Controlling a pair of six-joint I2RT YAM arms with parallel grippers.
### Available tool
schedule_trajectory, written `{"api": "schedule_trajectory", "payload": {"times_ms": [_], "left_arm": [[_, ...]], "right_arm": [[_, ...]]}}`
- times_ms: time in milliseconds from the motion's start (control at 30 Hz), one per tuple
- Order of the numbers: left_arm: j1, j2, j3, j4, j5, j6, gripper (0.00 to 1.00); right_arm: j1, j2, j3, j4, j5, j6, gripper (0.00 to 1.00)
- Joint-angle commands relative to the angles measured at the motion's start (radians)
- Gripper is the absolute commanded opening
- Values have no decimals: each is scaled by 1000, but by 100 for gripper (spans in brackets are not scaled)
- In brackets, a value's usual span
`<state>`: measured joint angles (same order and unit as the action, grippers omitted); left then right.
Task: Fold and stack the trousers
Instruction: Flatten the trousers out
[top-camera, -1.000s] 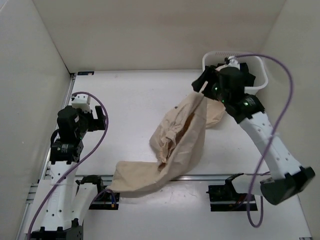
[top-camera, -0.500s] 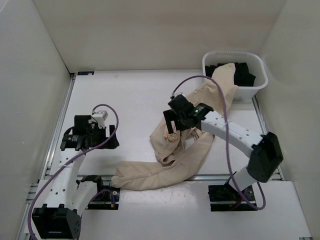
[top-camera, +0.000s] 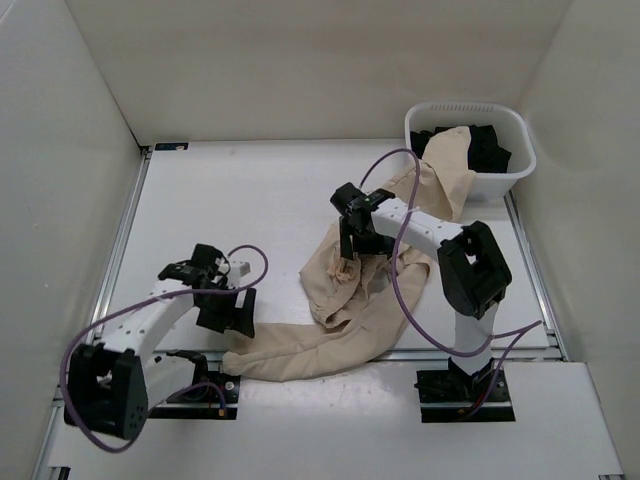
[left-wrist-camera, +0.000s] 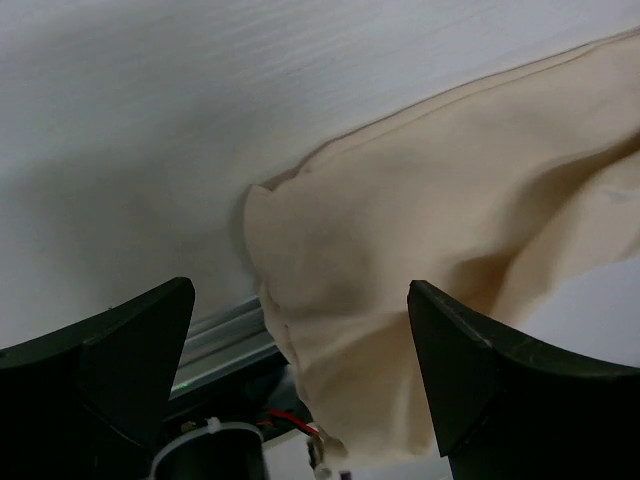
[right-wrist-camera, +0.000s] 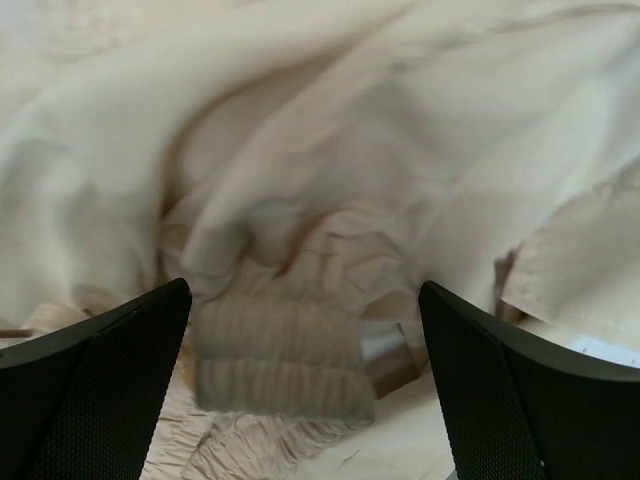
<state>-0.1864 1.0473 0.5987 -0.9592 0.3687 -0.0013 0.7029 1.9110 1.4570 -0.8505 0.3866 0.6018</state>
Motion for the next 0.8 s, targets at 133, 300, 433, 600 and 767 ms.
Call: {"api": "schedule_trajectory", "payload": {"times_ms": [133,300,433,600,767], "left_arm": [[-212,143,-137,261,-322,1,100],[-212,181,-148,306,-308,1,48],[-212,171,-139,306,-325,1,19],[-21,126,-80,431,-560,1,17],[404,184,129,487,-509,1,17]], "right_arm": [[-46,-90,-95,-56,58,165,98],[-66,-93,-115,13,-9,165,82],[-66,-84,-81,89,-158,110,19],[1,-55,216,122,-412,-3,0],[115,66,902,93,-541,-59,0]]}}
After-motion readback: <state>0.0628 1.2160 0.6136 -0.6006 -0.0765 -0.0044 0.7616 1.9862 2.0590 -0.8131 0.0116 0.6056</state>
